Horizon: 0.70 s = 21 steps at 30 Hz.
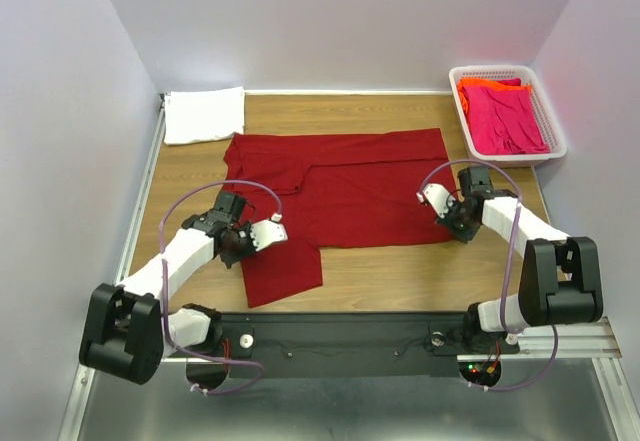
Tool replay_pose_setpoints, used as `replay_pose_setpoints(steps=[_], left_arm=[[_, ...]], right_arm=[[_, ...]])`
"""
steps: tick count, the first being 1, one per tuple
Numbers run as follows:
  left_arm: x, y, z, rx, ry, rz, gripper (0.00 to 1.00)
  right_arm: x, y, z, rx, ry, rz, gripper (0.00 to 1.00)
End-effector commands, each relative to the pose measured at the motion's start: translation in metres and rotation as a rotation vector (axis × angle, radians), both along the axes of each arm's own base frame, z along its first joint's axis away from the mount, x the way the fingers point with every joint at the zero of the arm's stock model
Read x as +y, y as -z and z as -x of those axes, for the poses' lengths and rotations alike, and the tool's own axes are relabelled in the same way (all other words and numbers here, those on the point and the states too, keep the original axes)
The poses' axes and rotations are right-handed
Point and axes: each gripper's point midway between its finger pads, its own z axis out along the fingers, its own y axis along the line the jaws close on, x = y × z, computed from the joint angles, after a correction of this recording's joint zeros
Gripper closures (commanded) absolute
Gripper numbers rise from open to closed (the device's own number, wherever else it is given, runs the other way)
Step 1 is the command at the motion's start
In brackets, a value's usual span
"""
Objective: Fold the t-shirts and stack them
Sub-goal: Fold the tshirt
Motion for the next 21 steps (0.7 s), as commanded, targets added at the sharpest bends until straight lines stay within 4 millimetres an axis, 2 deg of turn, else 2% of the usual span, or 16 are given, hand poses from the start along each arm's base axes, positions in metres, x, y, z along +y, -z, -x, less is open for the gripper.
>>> replay_pose_setpoints(steps=[1, 7, 11, 13, 14, 15, 16, 18, 19, 20, 21], left_arm=[[0.0, -0.03, 0.003, -0.015, 0.029, 0.024, 1.0], [0.005, -0.053, 0.022, 0.011, 0.036, 0.041, 1.0], [0.007, -0.07, 0.022, -0.006, 0.022, 0.07, 1.0], [0.013, -0.084, 0.01, -0.042, -0.012, 0.079, 1.0], [0.023, -0.086, 0.002, -0.041, -0.044, 0.078, 1.0], [0.025, -0.098, -0.01, -0.07, -0.058, 0.086, 1.0], [0.026, -0.102, -0.015, -0.065, -0.066, 0.103, 1.0], [0.03, -0.104, -0.03, -0.038, -0.087, 0.118, 1.0], [0.03, -0.117, -0.043, -0.069, -0.096, 0.14, 1.0], [0.029, -0.121, -0.051, -0.085, -0.098, 0.148, 1.0], [0.029, -0.125, -0.064, -0.092, -0.113, 0.156, 1.0]], right_arm=[[-0.001, -0.024, -0.008, -0.038, 0.005, 0.003, 1.0], [-0.002, -0.044, 0.009, -0.046, -0.023, 0.008, 0.99], [-0.002, -0.061, 0.009, -0.086, -0.034, 0.006, 1.0], [-0.002, -0.067, 0.0, -0.099, -0.036, -0.002, 1.0], [-0.001, -0.066, -0.003, -0.091, -0.037, -0.01, 0.99], [-0.001, -0.06, -0.007, -0.061, -0.037, -0.014, 0.99], [-0.002, -0.059, -0.012, -0.053, -0.032, -0.019, 0.99], [0.001, -0.07, -0.031, -0.079, -0.043, -0.035, 0.99], [0.002, -0.063, -0.037, -0.052, -0.045, -0.04, 0.99], [0.004, -0.065, -0.043, -0.055, -0.047, -0.047, 0.99], [0.006, -0.074, -0.057, -0.081, -0.047, -0.058, 0.99]])
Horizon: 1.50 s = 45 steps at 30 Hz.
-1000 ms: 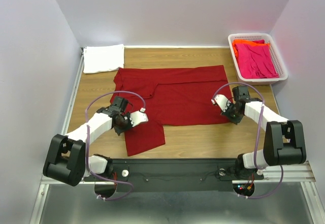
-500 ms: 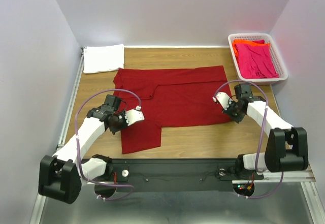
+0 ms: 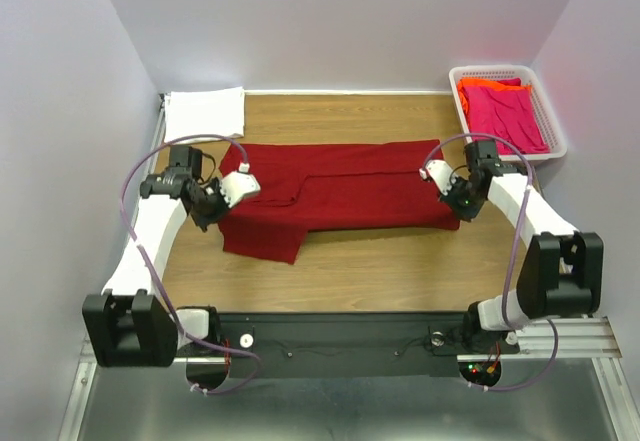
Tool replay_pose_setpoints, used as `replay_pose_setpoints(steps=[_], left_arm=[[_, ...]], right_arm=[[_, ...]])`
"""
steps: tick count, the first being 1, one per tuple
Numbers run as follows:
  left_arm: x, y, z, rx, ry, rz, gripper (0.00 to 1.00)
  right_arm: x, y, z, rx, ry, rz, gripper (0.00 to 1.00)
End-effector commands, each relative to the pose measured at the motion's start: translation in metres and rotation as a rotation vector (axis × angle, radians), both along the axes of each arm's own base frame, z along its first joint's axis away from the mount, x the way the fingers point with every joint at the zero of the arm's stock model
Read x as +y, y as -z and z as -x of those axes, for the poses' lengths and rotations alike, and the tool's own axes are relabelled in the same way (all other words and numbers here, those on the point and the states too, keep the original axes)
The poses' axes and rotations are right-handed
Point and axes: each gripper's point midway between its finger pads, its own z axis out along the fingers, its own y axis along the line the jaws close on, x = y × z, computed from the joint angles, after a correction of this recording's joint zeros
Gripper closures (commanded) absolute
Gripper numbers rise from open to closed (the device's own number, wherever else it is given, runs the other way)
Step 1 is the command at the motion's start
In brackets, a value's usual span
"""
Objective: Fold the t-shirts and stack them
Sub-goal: Fold the tshirt
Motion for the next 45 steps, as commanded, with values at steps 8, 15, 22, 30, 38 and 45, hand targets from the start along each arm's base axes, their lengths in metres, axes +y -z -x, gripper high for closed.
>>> replay_pose_setpoints(steps=[8, 15, 22, 30, 38, 45], left_arm=[[-0.01, -0.019, -0.09, -0.029, -0.041, 0.092, 1.0], [-0.01, 0.006, -0.136, 0.029, -0.068, 0.104, 1.0], [-0.008, 0.038, -0.163, 0.066, -0.122, 0.104, 0.94], [0.017, 0.023, -0.145, 0.073, -0.214, 0.188, 0.41], [0.025, 0.044, -0.094, 0.134, -0.291, 0.256, 0.41], [0.018, 0.064, -0.093, 0.151, -0.363, 0.308, 0.44]], right_arm=[[0.006, -0.024, -0.091, -0.069, -0.016, -0.038, 0.99], [0.004, -0.013, -0.14, -0.073, -0.015, -0.03, 0.99], [0.0, 0.025, -0.152, -0.001, 0.018, -0.015, 0.75], [0.0, -0.023, -0.143, -0.079, 0.165, -0.12, 0.38], [-0.005, -0.014, -0.089, 0.035, 0.426, -0.248, 0.45], [-0.003, 0.01, -0.085, 0.129, 0.595, -0.346, 0.5]])
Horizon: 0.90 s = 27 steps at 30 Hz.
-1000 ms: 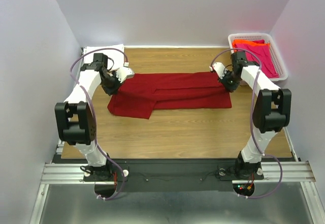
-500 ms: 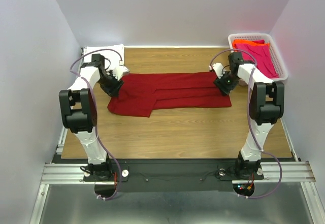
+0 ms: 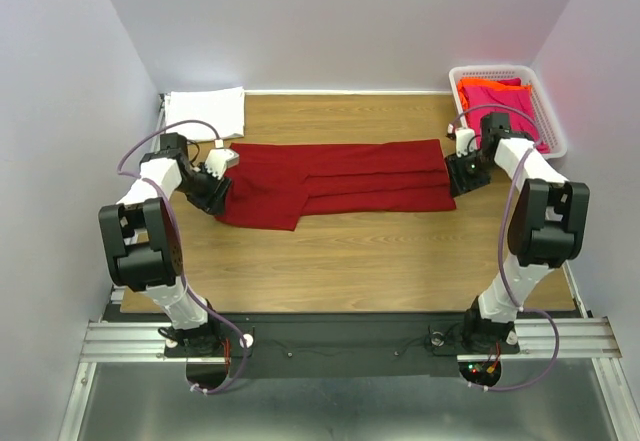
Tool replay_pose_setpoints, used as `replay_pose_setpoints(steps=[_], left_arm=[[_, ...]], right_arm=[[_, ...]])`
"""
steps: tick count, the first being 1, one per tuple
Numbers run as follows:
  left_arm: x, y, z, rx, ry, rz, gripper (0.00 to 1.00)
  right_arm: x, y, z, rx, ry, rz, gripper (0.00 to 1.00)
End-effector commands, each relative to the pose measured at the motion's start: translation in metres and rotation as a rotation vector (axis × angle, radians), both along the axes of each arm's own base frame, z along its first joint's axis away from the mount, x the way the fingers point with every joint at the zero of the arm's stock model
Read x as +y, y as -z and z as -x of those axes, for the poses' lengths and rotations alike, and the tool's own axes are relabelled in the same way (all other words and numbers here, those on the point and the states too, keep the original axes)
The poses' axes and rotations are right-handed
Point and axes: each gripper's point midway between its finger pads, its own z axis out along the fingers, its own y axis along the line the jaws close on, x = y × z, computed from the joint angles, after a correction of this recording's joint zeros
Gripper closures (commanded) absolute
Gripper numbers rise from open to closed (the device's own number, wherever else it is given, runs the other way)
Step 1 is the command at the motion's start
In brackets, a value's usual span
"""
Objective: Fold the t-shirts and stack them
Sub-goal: Fold the tshirt
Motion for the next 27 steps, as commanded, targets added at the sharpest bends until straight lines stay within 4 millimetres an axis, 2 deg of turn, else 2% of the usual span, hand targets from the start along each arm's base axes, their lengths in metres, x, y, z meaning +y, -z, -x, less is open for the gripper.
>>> replay_pose_setpoints(steps=[1, 5, 12, 20, 24, 27], left_arm=[[-0.01, -0.002, -0.012, -0.035, -0.042, 0.067, 0.44], [-0.013, 0.009, -0.014, -0.005, -0.05, 0.087, 0.46], [-0.014, 0.011, -0.017, 0.0, -0.052, 0.099, 0.51], [-0.014, 0.018, -0.018, 0.018, -0.059, 0.106, 0.59], [-0.016, 0.019, -0.019, 0.021, -0.06, 0.112, 0.74], [-0.017, 0.017, -0.02, 0.018, -0.061, 0.124, 0.85]], right_arm=[[0.008, 0.006, -0.007, 0.017, 0.122, -0.095, 0.5], [0.01, 0.018, -0.015, 0.034, 0.15, -0.113, 0.51], [0.014, 0.028, -0.019, 0.064, 0.169, -0.142, 0.55], [0.013, 0.032, -0.019, 0.075, 0.182, -0.14, 0.62], [0.011, 0.029, -0.022, 0.066, 0.188, -0.132, 0.72], [0.009, 0.025, -0.024, 0.054, 0.19, -0.126, 0.73]])
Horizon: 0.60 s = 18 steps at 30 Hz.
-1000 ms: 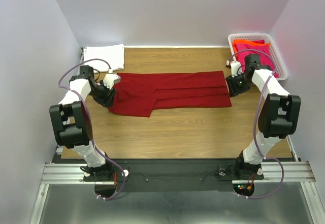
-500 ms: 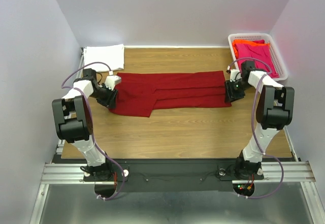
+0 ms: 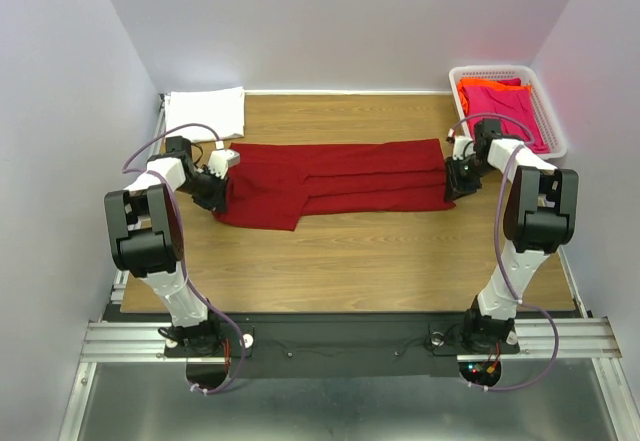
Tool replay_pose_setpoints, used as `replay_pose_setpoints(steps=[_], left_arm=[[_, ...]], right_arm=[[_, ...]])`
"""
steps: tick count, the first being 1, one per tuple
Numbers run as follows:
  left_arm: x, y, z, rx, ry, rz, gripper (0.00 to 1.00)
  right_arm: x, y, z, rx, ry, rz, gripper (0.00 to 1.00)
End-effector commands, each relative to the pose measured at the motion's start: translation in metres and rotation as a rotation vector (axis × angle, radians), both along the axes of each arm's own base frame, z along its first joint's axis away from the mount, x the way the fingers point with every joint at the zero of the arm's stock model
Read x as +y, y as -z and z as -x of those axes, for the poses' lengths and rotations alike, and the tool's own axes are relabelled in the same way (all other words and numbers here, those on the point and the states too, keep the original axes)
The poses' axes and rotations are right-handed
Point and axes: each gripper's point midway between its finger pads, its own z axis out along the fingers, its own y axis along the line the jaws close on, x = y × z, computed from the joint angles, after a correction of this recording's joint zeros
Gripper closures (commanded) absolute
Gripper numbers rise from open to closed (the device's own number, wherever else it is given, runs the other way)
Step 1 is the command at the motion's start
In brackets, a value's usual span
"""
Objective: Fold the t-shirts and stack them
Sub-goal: Fold the tshirt
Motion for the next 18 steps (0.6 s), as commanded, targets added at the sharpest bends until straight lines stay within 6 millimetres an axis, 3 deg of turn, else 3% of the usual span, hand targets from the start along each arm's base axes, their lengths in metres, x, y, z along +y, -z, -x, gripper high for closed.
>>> replay_pose_setpoints(steps=[1, 4, 6, 8, 10, 18], left_arm=[[-0.005, -0.012, -0.011, -0.035, 0.003, 0.034, 0.88], [-0.005, -0.014, -0.011, -0.038, 0.005, 0.034, 0.99], [-0.006, -0.017, -0.011, -0.041, 0.009, 0.034, 1.0], [-0.007, -0.021, -0.01, -0.047, 0.013, 0.035, 1.0], [-0.006, -0.027, -0.009, -0.058, 0.015, 0.032, 1.0], [0.009, -0.051, 0.004, -0.138, 0.036, -0.023, 1.0]], right_arm=[[-0.007, -0.022, -0.023, -0.091, 0.014, 0.017, 0.73], [-0.01, -0.024, -0.023, -0.097, 0.015, 0.035, 0.72], [-0.01, -0.026, -0.022, -0.103, 0.011, 0.043, 0.74], [-0.012, -0.026, -0.022, -0.106, 0.007, 0.05, 0.82], [-0.013, -0.029, -0.021, -0.112, 0.007, 0.056, 1.0], [-0.024, -0.045, -0.014, -0.168, -0.036, 0.111, 1.0]])
